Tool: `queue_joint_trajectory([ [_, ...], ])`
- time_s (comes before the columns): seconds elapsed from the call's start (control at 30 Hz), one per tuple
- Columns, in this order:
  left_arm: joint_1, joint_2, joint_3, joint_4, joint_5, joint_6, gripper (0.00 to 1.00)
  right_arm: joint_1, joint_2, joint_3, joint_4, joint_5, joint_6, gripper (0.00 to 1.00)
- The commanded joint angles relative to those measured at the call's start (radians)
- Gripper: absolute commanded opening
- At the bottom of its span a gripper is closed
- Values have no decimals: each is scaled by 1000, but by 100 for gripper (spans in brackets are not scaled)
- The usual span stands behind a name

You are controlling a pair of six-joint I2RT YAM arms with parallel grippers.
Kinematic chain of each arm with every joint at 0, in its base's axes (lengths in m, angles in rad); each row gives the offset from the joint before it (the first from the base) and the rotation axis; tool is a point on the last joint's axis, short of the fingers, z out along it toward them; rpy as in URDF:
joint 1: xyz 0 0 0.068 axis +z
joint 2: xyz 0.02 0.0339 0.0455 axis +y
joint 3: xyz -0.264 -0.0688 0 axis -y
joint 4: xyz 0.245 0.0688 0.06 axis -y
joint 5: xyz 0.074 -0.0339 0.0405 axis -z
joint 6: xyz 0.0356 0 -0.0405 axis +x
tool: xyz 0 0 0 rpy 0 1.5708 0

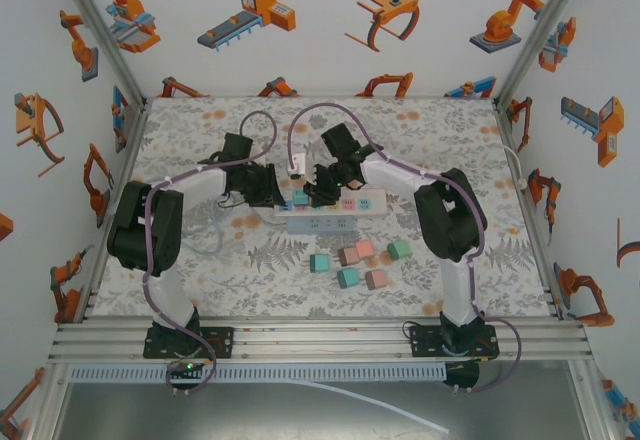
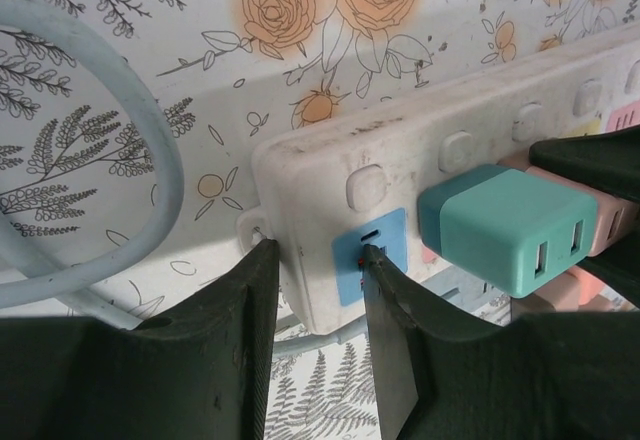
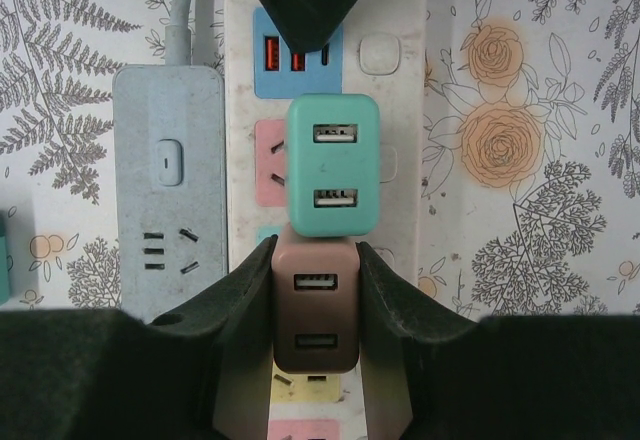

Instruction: Pull the plug off the socket

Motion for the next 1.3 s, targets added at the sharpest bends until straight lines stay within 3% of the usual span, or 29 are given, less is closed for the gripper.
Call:
queue_joint_trajectory([
  [0.0, -42, 80, -23, -145, -129, 66, 37, 24, -12, 59, -7, -74, -6, 20],
  [0.27, -48, 87, -44, -149, -190, 63, 37, 24, -44, 68, -8, -75, -4, 18],
  [1.27, -54, 83, -2, -176, -213, 55, 36, 20, -110, 12, -6, -66, 0, 12],
])
